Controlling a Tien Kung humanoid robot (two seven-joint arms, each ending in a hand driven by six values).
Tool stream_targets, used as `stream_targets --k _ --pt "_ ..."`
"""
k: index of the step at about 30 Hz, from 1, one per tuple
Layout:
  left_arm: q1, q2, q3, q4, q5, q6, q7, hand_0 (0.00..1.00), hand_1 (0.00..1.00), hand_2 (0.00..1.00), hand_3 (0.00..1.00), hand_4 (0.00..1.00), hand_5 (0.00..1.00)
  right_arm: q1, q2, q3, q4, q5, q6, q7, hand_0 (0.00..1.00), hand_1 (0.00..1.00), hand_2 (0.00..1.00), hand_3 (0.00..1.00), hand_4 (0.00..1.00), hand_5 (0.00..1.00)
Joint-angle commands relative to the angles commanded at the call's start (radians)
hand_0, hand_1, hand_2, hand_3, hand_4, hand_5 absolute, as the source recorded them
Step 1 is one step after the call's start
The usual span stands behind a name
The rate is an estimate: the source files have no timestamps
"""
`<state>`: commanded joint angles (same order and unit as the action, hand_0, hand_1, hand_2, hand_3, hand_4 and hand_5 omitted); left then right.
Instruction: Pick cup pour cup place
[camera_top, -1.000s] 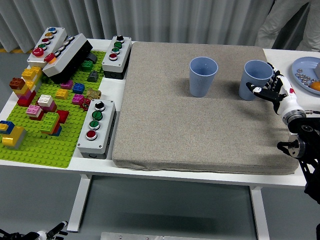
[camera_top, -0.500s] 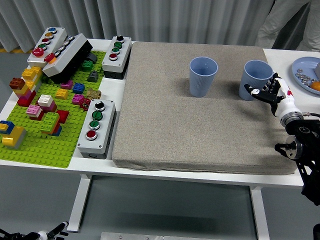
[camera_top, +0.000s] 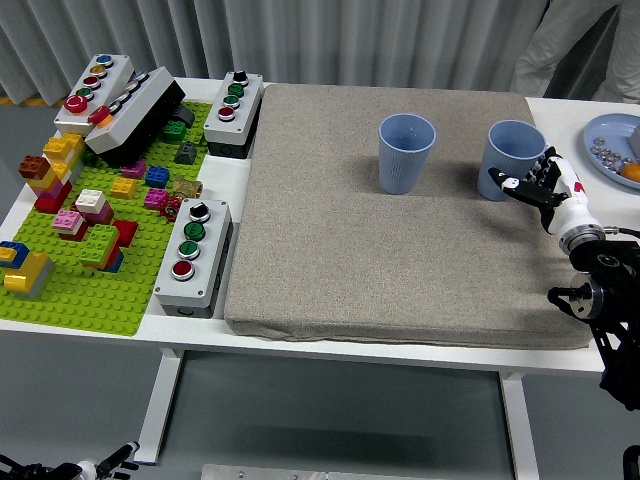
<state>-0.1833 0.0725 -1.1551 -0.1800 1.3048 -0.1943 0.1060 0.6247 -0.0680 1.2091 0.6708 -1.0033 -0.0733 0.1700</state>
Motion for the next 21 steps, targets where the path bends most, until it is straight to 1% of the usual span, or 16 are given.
stream_targets --k 6,21 --pt "-0.003 0.0 0.002 0.0 0.0 0.0 0.0 0.835 0.837 0.905 0.802 0.604 0.998 0.015 0.002 -0.004 -0.018 0.011 0.009 0.009 0.993 0.954 0.998 0.998 0.809 0.199" --pt "-0.004 0.001 0.003 0.0 0.002 -0.001 0.001 0.835 0.836 0.906 0.802 0.605 0.998 0.016 0.008 -0.019 -0.033 0.029 0.015 0.011 0.986 0.951 0.998 0.998 0.807 0.2"
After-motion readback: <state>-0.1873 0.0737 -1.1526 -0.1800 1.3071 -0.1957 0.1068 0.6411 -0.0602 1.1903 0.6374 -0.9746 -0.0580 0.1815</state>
